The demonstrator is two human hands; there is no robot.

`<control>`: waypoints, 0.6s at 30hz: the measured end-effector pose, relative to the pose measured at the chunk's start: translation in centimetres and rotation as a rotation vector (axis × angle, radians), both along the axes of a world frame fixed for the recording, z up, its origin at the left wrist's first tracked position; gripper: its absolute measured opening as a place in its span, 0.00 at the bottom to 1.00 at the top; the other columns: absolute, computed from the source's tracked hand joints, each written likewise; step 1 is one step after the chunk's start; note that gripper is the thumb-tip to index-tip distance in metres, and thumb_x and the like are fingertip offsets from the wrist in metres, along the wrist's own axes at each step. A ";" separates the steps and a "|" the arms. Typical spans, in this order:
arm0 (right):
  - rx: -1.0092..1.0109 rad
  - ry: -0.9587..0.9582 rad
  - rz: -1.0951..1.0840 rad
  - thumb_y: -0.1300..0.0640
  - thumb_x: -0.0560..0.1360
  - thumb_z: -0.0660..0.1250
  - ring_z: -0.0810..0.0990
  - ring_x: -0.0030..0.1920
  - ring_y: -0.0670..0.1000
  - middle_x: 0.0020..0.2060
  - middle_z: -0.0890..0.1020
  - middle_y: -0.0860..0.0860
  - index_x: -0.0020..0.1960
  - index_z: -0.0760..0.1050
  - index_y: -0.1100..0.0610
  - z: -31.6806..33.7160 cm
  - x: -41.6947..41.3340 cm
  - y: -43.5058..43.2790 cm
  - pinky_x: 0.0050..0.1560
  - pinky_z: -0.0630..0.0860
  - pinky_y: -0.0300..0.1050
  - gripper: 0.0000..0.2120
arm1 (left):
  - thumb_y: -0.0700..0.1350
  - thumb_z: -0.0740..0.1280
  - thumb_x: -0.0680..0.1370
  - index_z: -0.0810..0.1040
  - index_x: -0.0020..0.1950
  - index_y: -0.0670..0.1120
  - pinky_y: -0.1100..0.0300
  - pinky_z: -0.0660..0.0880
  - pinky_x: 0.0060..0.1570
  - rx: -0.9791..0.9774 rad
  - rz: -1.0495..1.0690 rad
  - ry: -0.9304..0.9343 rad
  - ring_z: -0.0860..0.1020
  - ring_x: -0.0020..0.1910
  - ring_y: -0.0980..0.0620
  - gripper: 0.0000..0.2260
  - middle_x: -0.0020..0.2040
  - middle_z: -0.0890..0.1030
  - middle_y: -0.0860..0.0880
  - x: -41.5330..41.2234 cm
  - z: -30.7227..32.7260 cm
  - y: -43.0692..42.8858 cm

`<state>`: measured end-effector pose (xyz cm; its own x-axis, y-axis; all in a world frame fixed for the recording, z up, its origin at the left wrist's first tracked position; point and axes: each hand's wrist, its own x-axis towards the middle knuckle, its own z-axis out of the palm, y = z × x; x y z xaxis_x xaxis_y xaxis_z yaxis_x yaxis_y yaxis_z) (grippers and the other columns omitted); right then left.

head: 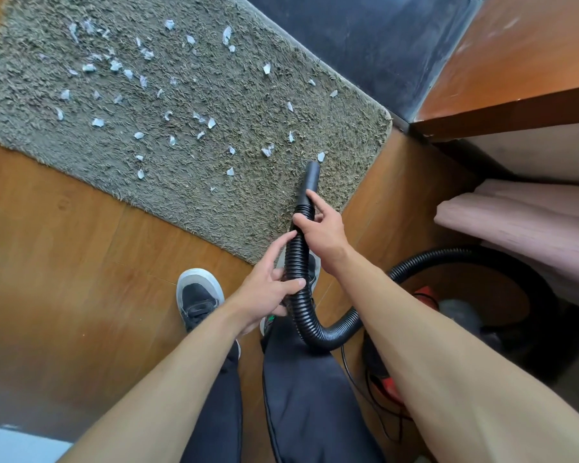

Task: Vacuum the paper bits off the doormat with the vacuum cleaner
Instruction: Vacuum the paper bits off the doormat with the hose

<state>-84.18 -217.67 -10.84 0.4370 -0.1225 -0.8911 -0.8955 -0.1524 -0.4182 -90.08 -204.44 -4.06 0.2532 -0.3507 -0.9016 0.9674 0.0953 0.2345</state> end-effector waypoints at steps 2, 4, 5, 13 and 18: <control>-0.011 0.003 -0.009 0.65 0.76 0.69 0.77 0.35 0.43 0.39 0.79 0.49 0.75 0.67 0.51 0.1 0.0 -0.1 0.39 0.78 0.35 0.30 | 0.33 0.65 0.80 0.62 0.74 0.68 0.46 0.81 0.48 -0.008 -0.012 -0.001 0.82 0.47 0.50 0.34 0.53 0.85 0.47 0.2 -0.1 0.1; -0.004 0.004 -0.012 0.65 0.76 0.68 0.77 0.35 0.43 0.40 0.78 0.49 0.75 0.67 0.51 0.1 0.1 0.3 0.35 0.76 0.33 0.30 | 0.33 0.65 0.80 0.62 0.74 0.68 0.45 0.81 0.49 -0.007 -0.003 -0.004 0.83 0.47 0.50 0.34 0.54 0.85 0.46 0.2 0.0 0.5; -0.003 0.008 -0.006 0.64 0.76 0.69 0.77 0.35 0.43 0.40 0.78 0.49 0.75 0.67 0.51 0.1 0.1 0.8 0.35 0.76 0.33 0.30 | 0.33 0.65 0.80 0.62 0.74 0.68 0.45 0.81 0.49 -0.004 0.008 -0.007 0.83 0.48 0.50 0.34 0.56 0.85 0.44 0.1 0.0 0.7; 0.070 -0.018 0.260 0.60 0.72 0.70 0.79 0.42 0.49 0.44 0.80 0.49 0.74 0.69 0.47 -0.3 0.9 5.5 0.56 0.80 0.52 0.31 | 0.32 0.66 0.80 0.64 0.71 0.70 0.37 0.77 0.56 0.064 0.167 -0.017 0.80 0.53 0.46 0.35 0.58 0.84 0.43 -2.0 0.2 3.6; 0.037 -0.046 0.385 0.55 0.68 0.71 0.82 0.53 0.56 0.56 0.82 0.55 0.73 0.70 0.47 -0.9 2.1 7.8 0.61 0.77 0.57 0.33 | 0.31 0.66 0.79 0.61 0.72 0.69 0.36 0.77 0.56 0.103 0.233 -0.019 0.80 0.50 0.46 0.36 0.56 0.83 0.43 -1.5 -0.4 4.3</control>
<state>-82.07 -209.88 -11.73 0.4839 0.0905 -0.8704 -0.7560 -0.4578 -0.4679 -91.55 -200.11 -4.46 0.3337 -0.1879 -0.9237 0.9175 0.2898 0.2725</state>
